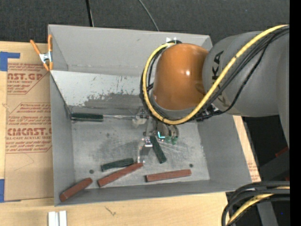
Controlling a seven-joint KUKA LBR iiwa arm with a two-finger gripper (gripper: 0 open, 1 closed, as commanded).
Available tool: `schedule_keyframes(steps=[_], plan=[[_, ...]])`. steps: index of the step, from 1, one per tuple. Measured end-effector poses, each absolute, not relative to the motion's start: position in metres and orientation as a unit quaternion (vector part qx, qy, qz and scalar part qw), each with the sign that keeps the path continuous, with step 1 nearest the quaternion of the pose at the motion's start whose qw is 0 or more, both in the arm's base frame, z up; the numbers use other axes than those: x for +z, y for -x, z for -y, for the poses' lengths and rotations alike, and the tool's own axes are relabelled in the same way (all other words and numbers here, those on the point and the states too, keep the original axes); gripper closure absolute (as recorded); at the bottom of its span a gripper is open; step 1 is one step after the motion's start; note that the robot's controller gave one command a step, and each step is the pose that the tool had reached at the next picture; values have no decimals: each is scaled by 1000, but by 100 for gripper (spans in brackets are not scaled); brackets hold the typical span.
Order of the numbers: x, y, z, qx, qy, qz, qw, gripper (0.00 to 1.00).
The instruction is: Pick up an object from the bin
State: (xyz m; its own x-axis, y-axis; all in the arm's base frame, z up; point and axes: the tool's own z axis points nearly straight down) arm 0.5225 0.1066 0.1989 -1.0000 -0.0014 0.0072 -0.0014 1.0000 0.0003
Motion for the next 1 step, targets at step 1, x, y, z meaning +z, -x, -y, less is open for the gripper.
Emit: schedule_keyframes(steps=[1], plan=[[203, -524, -106, -1, 0, 1000, 0, 0]])
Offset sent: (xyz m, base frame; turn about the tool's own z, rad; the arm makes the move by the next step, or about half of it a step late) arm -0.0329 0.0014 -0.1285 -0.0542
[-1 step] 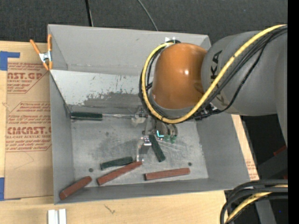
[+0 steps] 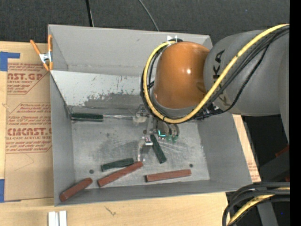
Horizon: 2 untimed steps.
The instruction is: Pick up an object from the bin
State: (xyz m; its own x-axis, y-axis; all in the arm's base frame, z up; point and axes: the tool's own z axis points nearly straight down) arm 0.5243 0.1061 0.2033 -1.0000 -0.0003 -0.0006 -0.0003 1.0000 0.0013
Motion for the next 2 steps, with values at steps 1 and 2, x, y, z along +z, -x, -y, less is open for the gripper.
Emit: schedule_keyframes(steps=[1, 2], plan=[[83, -496, -110, 2, 28, -1000, 6, 100], [83, -496, -110, 2, 28, -1000, 6, 100]])
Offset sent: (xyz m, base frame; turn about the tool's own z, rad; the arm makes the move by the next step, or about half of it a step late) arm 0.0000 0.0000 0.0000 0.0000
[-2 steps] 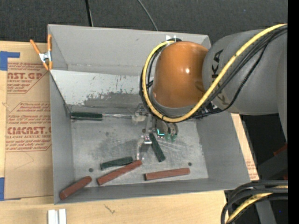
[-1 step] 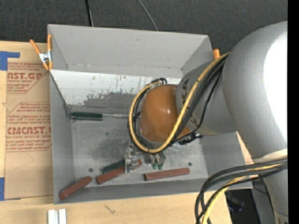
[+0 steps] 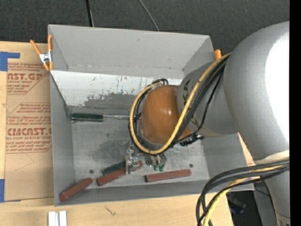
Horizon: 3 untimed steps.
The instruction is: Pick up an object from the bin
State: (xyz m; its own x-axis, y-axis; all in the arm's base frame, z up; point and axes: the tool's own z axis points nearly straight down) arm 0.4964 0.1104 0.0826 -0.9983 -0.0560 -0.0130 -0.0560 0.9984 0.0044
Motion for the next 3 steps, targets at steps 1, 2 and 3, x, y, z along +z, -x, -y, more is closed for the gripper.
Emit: schedule_keyframes(steps=[1, 2, 3], plan=[[96, -495, -113, 1, 30, -1000, 4, 100], [106, -498, -124, 0, 41, -999, 0, 0], [106, -498, -124, 0, 41, -999, 0, 0]])
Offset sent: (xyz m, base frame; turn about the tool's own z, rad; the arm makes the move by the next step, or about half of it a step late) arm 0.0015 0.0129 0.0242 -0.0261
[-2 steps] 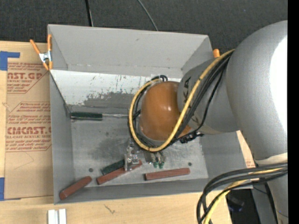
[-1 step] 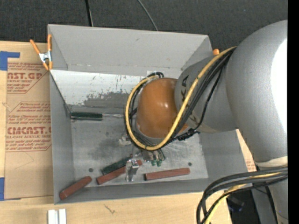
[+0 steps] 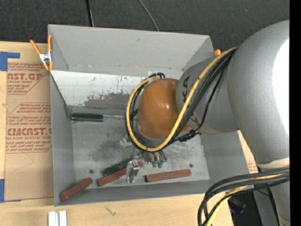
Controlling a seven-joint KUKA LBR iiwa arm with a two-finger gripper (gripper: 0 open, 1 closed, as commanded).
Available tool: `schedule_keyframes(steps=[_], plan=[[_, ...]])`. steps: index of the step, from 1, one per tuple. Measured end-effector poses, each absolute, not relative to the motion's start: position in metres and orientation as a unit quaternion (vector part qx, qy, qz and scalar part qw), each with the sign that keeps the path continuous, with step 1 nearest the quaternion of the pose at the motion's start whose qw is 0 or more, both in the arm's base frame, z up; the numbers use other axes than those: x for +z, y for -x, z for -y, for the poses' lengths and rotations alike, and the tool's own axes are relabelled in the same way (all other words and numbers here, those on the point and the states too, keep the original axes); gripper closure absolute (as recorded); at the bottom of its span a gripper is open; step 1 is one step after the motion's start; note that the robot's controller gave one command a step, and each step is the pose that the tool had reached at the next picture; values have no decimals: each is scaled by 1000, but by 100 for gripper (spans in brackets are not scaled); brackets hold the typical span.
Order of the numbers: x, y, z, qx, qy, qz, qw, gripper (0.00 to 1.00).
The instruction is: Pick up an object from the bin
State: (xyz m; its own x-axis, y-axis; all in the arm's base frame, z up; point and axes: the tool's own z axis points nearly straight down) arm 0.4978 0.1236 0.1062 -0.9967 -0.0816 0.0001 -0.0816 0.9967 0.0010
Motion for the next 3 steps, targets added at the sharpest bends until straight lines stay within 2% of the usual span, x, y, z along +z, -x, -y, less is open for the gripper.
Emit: schedule_keyframes(steps=[1, 2, 3], plan=[[75, -491, -133, -1, -160, 987, -6, 100], [75, -491, -133, -1, -160, 987, -6, 100], [271, -508, -175, 0, -192, 981, 1, 100]])
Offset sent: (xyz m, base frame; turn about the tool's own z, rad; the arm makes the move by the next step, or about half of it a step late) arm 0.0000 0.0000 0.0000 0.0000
